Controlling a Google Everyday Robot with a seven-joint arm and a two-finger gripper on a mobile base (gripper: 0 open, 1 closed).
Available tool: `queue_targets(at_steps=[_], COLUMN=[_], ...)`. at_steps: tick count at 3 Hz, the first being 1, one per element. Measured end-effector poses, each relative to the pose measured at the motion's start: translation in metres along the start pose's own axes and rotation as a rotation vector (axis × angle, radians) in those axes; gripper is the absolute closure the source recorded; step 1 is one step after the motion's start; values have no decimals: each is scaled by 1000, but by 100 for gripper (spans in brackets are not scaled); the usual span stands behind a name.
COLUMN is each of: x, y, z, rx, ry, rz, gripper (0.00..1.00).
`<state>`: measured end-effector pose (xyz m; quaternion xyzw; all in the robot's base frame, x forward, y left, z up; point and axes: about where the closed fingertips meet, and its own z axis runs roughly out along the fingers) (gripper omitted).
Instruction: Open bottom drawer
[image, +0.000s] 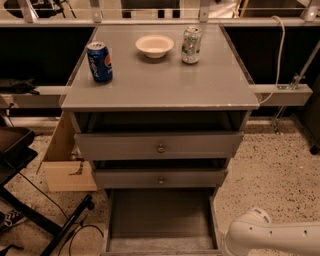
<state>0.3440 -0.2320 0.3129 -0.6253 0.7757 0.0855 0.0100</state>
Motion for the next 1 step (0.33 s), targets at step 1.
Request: queue_targets(at_steps=[1], x=[6], y=[29], z=[-57], rx=[60], ry=[53], rz=[76], gripper=[0])
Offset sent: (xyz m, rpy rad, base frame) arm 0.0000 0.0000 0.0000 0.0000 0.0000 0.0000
